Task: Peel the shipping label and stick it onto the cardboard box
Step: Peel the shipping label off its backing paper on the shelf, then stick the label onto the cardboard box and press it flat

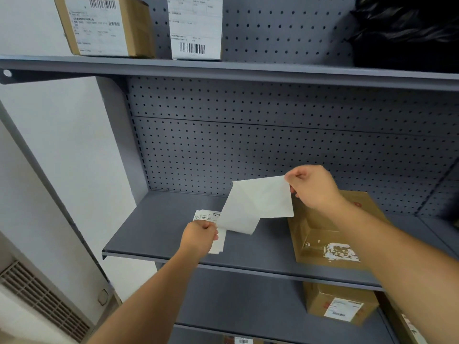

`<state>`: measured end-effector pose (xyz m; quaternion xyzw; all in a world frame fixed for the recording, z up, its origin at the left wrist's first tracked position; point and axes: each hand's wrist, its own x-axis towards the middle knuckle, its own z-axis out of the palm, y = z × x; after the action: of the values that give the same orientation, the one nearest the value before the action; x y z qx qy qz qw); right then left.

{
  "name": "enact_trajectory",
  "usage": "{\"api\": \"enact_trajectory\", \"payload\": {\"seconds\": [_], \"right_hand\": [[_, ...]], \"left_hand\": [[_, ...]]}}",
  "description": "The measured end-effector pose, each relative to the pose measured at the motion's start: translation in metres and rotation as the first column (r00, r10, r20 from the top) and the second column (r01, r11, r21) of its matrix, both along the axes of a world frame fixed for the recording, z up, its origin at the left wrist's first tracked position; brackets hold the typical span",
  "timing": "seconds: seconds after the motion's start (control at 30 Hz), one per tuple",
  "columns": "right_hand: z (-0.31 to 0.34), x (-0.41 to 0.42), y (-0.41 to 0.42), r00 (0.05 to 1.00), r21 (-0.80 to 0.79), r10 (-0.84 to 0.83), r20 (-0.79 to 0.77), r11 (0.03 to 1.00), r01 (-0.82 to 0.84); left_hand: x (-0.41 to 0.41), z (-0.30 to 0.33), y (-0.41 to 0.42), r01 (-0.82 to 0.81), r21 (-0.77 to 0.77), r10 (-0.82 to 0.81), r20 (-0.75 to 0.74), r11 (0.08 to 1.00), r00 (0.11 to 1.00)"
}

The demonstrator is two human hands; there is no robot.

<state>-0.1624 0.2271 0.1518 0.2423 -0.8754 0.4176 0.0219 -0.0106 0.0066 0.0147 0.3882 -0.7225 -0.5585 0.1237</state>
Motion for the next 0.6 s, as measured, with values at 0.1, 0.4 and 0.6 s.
{"api": "enact_trajectory", "payload": {"seconds": [0.1,0.4,0.6], "right_hand": [[0.012,-0.005,0.009,0.999,0.008,-0.032,-0.041,0.999,0.033],[0.038,-0.018,0.023,0.985,-0.046,-0.095,-0.145,0.995,0.089],[0.045,-0.020,0.025,0.973,-0.143,-0.156,-0.171,0.981,0.132]], "left_hand": [[-0.004,-0.004,-0.003,-0.031,0.028,0.031,0.022,0.999,0.999],[-0.010,-0.009,-0.003,-0.078,0.073,0.073,0.068,0.994,0.995],[-0.013,-0.012,-0.005,-0.020,-0.057,0.028,0.145,0.998,0.989]]}}
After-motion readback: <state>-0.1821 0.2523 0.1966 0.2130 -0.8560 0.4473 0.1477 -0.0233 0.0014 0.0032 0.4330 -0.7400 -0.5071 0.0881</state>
